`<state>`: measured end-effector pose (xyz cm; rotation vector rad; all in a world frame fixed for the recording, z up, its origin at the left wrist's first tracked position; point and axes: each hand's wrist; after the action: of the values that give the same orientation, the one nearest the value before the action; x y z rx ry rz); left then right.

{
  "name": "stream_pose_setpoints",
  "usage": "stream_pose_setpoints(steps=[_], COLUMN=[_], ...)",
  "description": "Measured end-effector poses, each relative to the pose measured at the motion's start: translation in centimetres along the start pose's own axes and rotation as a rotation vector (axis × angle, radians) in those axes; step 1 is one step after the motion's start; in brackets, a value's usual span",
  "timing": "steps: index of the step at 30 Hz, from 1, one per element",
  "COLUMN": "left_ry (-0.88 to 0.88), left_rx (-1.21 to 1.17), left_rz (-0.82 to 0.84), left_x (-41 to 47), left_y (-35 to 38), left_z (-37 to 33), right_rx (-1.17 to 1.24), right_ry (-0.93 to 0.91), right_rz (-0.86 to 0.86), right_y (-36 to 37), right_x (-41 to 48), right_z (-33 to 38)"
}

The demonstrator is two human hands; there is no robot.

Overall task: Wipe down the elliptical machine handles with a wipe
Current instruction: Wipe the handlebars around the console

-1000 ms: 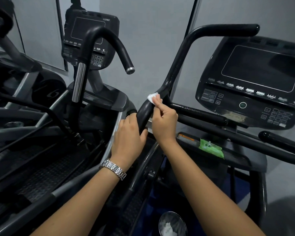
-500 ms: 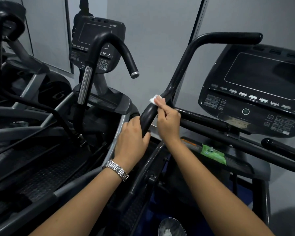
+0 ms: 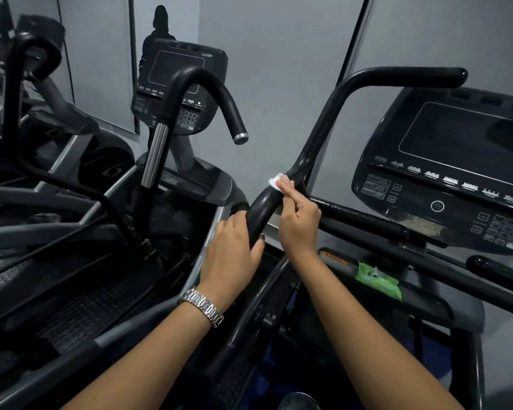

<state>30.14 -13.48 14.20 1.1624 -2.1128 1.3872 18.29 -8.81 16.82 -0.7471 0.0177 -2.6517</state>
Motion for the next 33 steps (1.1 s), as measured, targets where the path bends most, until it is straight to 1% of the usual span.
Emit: stream_pose_setpoints(steps=[3, 5, 7, 10, 12, 15, 17, 19, 23, 28, 30, 33], left_ry=[-0.006, -0.012, 0.001, 0.054, 0.097, 0.145, 0.159, 0.176, 0.214, 0.217, 0.221, 0.229], left_rx=[-0.007, 0.004, 0.029, 0.065, 0.08, 0.064, 0.036, 0.02, 0.008, -0.004, -0.007, -0.006], left_rz=[0.009, 0.021, 0.013, -0.026, -0.05, -0.065, -0.085, -0.107, -0.132, -0.144, -0.152, -0.154], left_x=[0.2, 0.3, 0.7, 1.9, 3.2, 5.3, 6.2, 6.4, 6.4, 6.5, 6.4, 6.5], left_y=[0.1, 0.1, 0.1, 0.0, -0.2, -0.2, 0.1, 0.5, 1.1, 1.1, 1.2, 1.2], left_z=[0.2, 0.2, 0.0, -0.7, -1.3, -1.9, -2.0, -1.8, -1.3, -1.3, -1.2, -1.1], right_rx=[-0.011, -0.041, -0.087, -0.103, -0.099, -0.172, -0.21, -0.204, -0.197, -0.231, -0.22, -0.226], right_ry=[0.081, 0.087, 0.013, -0.14, -0.187, -0.095, -0.069, -0.093, -0.212, -0.07, -0.084, -0.153], right_rz=[-0.014, -0.004, 0.035, 0.142, 0.187, 0.156, 0.151, 0.173, 0.219, 0.167, 0.176, 0.215], right_y=[-0.5, -0.6, -0.7, -1.4, -2.3, -2.3, -1.8, -1.5, -3.2, -2.2, -2.2, -3.7], right_x=[3.0, 3.9, 3.0, 1.1, 1.6, 4.6, 5.5, 5.0, 4.7, 7.7, 6.8, 5.8], right_z=[0.2, 0.2, 0.4, -0.6, -1.3, -1.0, -0.7, -0.7, -2.1, -2.0, -1.9, -2.5])
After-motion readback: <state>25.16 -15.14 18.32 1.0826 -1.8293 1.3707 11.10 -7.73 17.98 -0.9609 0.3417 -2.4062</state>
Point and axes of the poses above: each hand's wrist, its own x-axis towards the middle knuckle, its own y-axis out of the palm, z = x × y, and after that the axes turned 8 degrees about y, right-handed
